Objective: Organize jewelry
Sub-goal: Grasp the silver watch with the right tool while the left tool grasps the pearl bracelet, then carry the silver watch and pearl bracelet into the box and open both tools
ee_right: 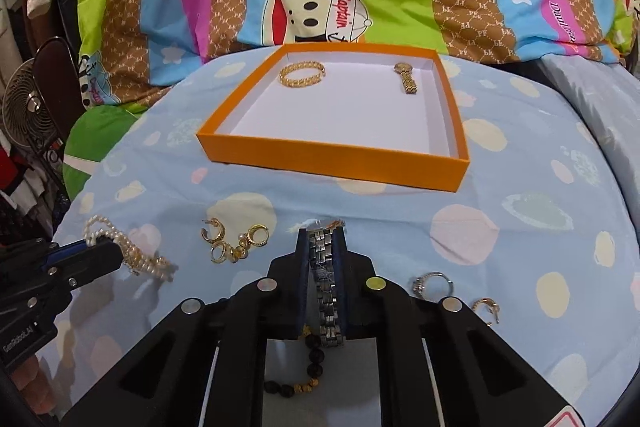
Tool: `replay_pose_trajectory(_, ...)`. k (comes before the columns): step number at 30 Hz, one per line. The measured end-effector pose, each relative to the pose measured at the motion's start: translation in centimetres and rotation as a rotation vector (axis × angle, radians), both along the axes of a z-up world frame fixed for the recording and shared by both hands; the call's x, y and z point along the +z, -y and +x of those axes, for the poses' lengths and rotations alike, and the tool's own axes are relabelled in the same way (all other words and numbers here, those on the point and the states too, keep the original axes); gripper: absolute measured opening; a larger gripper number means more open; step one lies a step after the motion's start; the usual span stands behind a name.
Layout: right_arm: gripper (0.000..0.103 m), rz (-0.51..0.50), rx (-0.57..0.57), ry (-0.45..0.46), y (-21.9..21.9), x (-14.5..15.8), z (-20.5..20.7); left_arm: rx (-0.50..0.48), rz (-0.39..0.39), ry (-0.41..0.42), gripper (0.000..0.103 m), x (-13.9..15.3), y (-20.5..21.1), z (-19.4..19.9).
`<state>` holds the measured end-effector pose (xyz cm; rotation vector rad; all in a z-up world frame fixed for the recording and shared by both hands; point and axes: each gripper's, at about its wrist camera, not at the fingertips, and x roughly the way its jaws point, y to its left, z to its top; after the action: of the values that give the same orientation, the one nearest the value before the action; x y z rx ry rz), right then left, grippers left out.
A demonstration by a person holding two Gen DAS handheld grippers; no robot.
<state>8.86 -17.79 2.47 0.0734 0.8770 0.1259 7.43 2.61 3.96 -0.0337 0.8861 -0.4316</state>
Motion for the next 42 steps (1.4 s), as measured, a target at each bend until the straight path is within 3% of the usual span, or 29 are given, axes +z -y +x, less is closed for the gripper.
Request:
replay_pose_trajectory(12, 0.01, 0.103, -0.034, 0.032, 2.5, 2.8, -0.7, -0.043, -0.028, 0.036, 0.008, 2.8, 1.3, 0.5)
replay_pose_trajectory(20, 0.01, 0.137, -0.079, 0.09, 5.1, 6.3, 4.0, -0.07, -0.065, 0.137, 0.008, 7.7, 3.9, 5.9)
replay_pose_trajectory(24, 0.01, 0.154, -0.103, 0.083, 6.2, 6.1, 7.7, -0.075, -0.077, 0.178, 0.008, 9.0, 5.6, 9.5)
replay_pose_trajectory(28, 0.01, 0.162, -0.109, 0.058, 6.6, 4.6, 10.1, -0.084, -0.086, 0.176, 0.008, 7.7, 6.8, 12.6)
replay_pose_trajectory(34, 0.01, 0.189, -0.107, -0.011, 6.4, 1.3, 13.0, -0.072, -0.046, 0.111, 0.008, 2.9, 7.3, 15.8)
replay_pose_trajectory(42, 0.011, 0.16, -0.109, -0.02, 5.4, 0.4, 16.7, -0.037, -0.029, 0.075, 0.008, -0.7, 6.6, 17.7)
